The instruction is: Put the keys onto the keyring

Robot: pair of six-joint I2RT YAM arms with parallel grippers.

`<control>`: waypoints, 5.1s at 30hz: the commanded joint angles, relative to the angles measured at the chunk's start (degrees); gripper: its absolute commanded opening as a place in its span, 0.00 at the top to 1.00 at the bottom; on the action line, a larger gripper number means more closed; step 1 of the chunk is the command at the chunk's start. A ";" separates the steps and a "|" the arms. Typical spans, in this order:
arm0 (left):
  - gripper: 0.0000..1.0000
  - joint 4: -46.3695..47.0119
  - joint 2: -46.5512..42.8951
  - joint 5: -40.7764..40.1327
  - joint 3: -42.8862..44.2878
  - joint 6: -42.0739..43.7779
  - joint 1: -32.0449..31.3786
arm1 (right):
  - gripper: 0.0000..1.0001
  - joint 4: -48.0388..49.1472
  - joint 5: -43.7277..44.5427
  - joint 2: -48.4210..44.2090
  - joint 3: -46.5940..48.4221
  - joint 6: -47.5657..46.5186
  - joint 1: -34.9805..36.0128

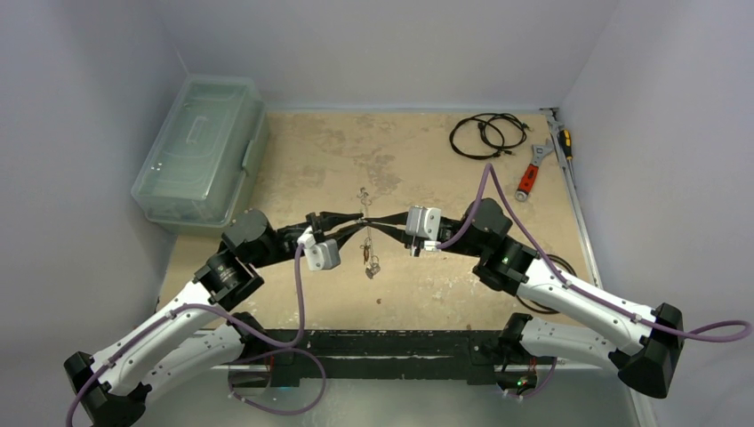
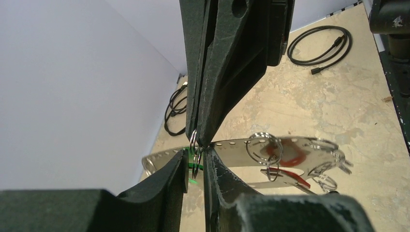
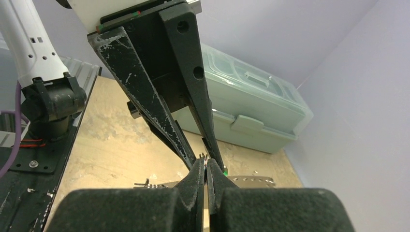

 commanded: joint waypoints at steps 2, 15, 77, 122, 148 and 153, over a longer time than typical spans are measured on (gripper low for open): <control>0.85 0.86 0.10 -1.92 1.38 -0.13 0.51 | 1.00 4.62 -2.17 -1.18 0.97 1.13 -0.04; 0.95 1.63 -0.38 -1.22 0.77 -0.21 0.98 | 1.00 5.55 -4.81 0.78 0.70 2.04 -0.04; 1.00 -5.61 4.07 -7.29 3.98 1.30 2.17 | 0.56 -13.68 13.87 9.34 8.26 -0.94 0.05; 1.00 -6.50 0.75 1.37 2.63 5.04 2.14 | 0.80 -10.80 0.18 10.78 8.18 -4.27 -1.77; 1.00 -6.04 0.24 -0.61 2.21 5.23 2.16 | 1.00 -7.65 -7.01 9.80 7.38 0.78 -5.77; 0.96 -4.62 -0.38 -3.64 1.60 4.52 2.19 | 1.00 -6.34 -6.87 8.38 7.03 1.88 -6.49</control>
